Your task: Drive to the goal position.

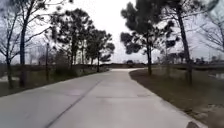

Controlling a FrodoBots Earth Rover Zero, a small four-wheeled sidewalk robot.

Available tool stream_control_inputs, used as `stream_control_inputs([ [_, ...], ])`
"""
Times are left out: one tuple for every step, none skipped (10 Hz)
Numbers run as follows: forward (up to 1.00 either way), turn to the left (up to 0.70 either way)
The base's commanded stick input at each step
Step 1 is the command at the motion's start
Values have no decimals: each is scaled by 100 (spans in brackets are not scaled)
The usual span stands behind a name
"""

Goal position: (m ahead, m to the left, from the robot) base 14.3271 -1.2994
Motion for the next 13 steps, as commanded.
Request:
stream_control_inputs([
  [85, 0],
  [85, 0],
  [85, 0],
  [85, 0],
  [85, 0],
  [85, 0],
  [85, 0],
  [85, 0],
  [85, 0],
  [85, -2],
  [85, -22],
  [85, -34],
  [85, -34],
])
